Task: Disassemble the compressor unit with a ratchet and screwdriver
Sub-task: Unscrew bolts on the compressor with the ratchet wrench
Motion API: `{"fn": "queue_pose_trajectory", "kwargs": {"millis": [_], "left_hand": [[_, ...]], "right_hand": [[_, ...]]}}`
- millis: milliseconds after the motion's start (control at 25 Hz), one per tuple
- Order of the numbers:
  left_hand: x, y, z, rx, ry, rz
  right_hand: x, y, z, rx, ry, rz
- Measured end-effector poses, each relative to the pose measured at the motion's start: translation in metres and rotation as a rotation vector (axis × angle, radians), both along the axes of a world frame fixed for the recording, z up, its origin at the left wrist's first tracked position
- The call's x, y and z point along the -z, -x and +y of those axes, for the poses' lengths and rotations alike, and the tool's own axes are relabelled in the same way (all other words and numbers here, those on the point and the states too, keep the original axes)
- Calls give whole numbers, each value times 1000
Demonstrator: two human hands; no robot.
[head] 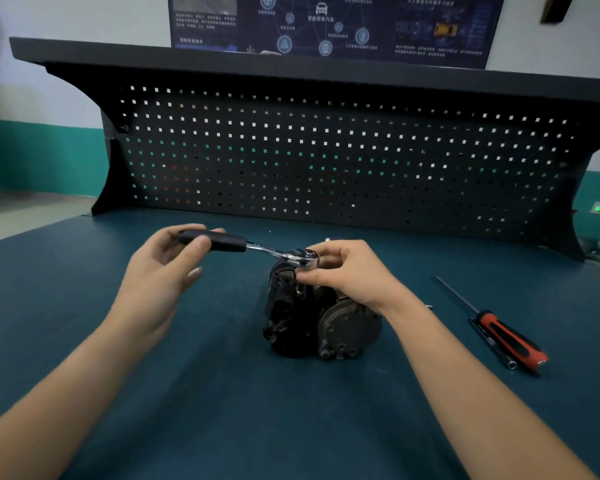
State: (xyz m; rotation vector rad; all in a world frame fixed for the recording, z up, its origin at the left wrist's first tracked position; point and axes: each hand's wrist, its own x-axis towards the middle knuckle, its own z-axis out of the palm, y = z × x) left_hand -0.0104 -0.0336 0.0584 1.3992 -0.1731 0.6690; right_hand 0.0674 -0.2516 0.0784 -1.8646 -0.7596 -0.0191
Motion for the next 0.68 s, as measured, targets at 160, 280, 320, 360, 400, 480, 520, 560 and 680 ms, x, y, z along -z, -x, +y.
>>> {"fn": "queue_pose_trajectory", "kwargs": {"millis": [160,280,320,360,400,480,520,560,680], "left_hand": [[-3,-9,-3,-76,5,61],[1,25,-26,-224,-196,-229],[5,36,-36,-238,-268,-295],[8,45,-46,-223,-338,-341],[11,52,-56,-203,-418,-375],[16,58,-68,-218,-569,-422],[16,57,-66,-235,-599,-449],[14,52,-58,-256,-585,-464],[-1,21,-26,-233,-269,-276]], "right_hand": [[-3,-12,-1,-108,20,101],[3,-15,-6,-181,22,141],[4,-15,-8,-189,29,138],[5,-15,-9,-198,34,136],[6,-15,-10,-205,37,138],[5,-16,-11,-216,45,141],[5,-16,-11,-215,45,144],[6,-16,-11,-212,47,142],[3,-13,-8,-208,56,149]]}}
